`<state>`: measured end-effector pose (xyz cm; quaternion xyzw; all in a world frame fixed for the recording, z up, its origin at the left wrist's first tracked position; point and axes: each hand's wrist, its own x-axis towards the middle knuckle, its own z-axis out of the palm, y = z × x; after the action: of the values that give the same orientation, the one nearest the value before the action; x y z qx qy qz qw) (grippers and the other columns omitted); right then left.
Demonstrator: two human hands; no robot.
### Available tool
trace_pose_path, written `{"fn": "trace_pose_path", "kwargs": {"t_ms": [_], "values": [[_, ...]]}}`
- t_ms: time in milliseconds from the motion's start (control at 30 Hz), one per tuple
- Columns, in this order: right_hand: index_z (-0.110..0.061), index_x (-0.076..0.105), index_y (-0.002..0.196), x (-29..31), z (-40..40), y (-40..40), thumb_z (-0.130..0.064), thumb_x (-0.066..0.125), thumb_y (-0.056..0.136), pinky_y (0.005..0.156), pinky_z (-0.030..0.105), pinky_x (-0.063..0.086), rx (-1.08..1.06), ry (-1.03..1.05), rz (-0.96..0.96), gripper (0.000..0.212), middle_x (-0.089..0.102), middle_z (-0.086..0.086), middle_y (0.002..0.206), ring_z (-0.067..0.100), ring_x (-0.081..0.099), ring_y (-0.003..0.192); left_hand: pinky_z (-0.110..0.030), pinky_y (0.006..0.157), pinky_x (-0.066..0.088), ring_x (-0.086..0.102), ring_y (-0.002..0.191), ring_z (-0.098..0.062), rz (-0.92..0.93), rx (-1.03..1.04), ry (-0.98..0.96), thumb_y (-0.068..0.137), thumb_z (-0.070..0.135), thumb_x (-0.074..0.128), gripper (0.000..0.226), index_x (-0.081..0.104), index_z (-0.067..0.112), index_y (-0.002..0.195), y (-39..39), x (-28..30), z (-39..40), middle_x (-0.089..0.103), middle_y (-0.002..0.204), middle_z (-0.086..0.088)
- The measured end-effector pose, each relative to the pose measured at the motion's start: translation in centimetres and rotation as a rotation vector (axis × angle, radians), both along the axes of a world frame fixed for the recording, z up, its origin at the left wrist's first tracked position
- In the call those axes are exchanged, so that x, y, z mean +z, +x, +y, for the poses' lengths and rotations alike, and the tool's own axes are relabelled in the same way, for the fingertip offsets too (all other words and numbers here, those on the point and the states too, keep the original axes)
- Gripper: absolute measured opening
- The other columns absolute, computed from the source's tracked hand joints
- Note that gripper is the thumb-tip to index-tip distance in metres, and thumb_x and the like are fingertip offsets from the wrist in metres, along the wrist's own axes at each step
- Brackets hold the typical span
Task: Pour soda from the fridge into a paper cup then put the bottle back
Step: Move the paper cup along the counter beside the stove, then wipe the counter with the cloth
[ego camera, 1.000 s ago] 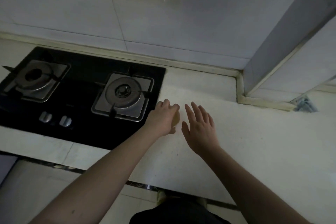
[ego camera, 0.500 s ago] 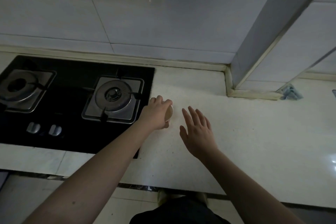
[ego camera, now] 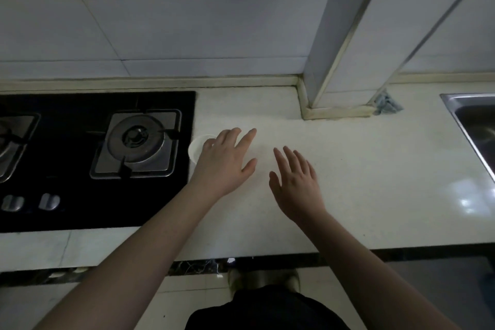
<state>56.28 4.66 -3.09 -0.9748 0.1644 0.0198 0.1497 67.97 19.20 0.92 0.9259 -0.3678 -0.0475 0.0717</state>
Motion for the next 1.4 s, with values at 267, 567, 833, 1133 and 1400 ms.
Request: {"fn": "trace_pose_path", "kwargs": {"t_ms": [267,567,833,1133,1400], "values": [[-0.027,0.007,0.152,0.4,-5.1,-7.4,-0.050,0.016,0.100,0.119,0.041,0.008,-0.186,-0.012,0.052,0.058,0.011,0.003,0.161,0.023,0.006,0.148,-0.047,0.114,0.024,0.019,0.147,-0.025,-0.006,-0.201,0.101,0.097,0.051,0.033,0.061,0.023,0.027,0.152,-7.6,-0.3,-7.0,0.022,0.161,-0.004],[-0.022,0.026,0.150,1.8,-13.0,-21.5,-0.051,0.007,0.093,0.118,0.046,0.017,-0.427,-0.059,-0.050,0.066,0.032,0.008,0.154,0.026,0.024,0.144,-0.043,0.113,0.024,0.017,0.148,-0.022,-0.031,-0.447,0.135,0.097,0.049,0.037,0.061,0.024,0.028,0.153,-19.3,-0.2,-17.8,0.019,0.162,-0.002],[-0.017,0.048,0.139,1.0,-19.1,-31.8,-0.042,0.031,0.095,0.108,0.047,0.033,-0.635,-0.094,-0.124,0.053,0.052,0.012,0.139,0.031,0.046,0.130,-0.047,0.109,0.032,0.024,0.146,-0.024,-0.073,-0.581,0.135,0.092,0.051,0.036,0.061,0.032,0.032,0.150,-28.5,0.1,-26.8,0.025,0.160,-0.001],[-0.017,0.047,0.139,0.9,-25.4,-34.2,-0.043,0.032,0.095,0.107,0.047,0.034,-0.661,-0.117,-0.140,0.053,0.051,0.011,0.140,0.030,0.046,0.130,-0.048,0.091,0.048,0.047,0.132,-0.029,-0.015,-0.625,0.081,0.084,0.049,0.039,0.062,0.052,0.023,0.139,-30.4,-0.9,-33.7,0.049,0.146,-0.008],[-0.020,0.033,0.147,-0.3,-33.5,-30.1,-0.047,0.022,0.096,0.113,0.049,0.028,-0.538,-0.083,-0.062,0.059,0.038,0.010,0.150,0.030,0.032,0.140,-0.044,0.106,0.035,0.027,0.144,-0.022,0.016,-0.502,0.044,0.094,0.045,0.043,0.058,0.034,0.029,0.149,-25.8,-3.2,-40.1,0.031,0.157,-0.003]]}}
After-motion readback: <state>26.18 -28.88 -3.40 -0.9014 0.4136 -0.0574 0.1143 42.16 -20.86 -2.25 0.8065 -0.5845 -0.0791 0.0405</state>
